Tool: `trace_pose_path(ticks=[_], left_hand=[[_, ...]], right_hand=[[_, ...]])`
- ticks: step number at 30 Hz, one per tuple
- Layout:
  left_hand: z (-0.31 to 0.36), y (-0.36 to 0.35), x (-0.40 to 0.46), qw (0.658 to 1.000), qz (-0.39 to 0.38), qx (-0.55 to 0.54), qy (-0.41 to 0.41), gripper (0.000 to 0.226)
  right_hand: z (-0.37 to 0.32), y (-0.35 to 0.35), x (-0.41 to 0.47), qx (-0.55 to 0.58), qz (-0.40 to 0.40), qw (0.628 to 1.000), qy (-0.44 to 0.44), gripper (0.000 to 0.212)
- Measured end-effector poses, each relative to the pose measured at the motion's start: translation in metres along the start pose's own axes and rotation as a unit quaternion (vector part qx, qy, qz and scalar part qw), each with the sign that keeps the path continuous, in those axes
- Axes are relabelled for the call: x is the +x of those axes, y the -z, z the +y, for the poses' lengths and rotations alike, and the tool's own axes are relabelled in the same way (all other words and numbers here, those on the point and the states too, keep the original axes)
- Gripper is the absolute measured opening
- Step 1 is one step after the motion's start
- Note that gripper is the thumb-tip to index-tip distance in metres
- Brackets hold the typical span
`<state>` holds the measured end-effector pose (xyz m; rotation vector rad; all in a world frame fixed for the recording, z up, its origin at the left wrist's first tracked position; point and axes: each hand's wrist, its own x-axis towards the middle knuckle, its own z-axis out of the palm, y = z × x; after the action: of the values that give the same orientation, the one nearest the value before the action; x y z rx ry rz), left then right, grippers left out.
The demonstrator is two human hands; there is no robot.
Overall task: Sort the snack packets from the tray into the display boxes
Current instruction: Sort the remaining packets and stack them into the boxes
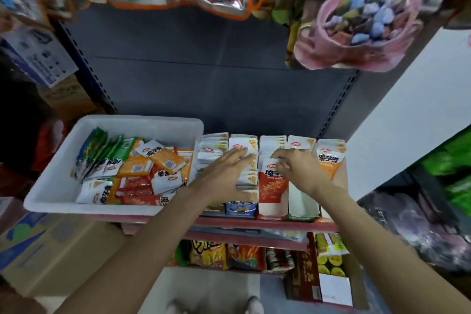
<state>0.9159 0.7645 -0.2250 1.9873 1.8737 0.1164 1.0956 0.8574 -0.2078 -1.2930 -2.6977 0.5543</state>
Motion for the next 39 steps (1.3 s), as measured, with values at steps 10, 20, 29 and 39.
trace_pose_path(ticks=[10,20,29,39], left_hand=[[0.001,-0.001,-0.009,0.999,0.019,0.015,0.023,0.091],[0.001,0.0,-0.016,0.991,0.09,-0.092,0.039,0.066],[-0.067,0.006,-0.05,0.936,0.284,-0.165,0.129,0.026],[-0.199,-0.011,-0.095,0.958,0.063,-0.096,0.262,0.069]], right_hand=[[0.014,-0.042,0.01,-0.03,0.024,0.999,0.025,0.034],[0.002,-0.038,0.009,-0.014,0.075,0.996,0.037,0.041],[-0.109,-0.03,0.033,0.073,0.116,0.978,0.156,0.032],[-0.222,-0.122,0.089,-0.021,-0.238,0.964,0.112,0.039]])
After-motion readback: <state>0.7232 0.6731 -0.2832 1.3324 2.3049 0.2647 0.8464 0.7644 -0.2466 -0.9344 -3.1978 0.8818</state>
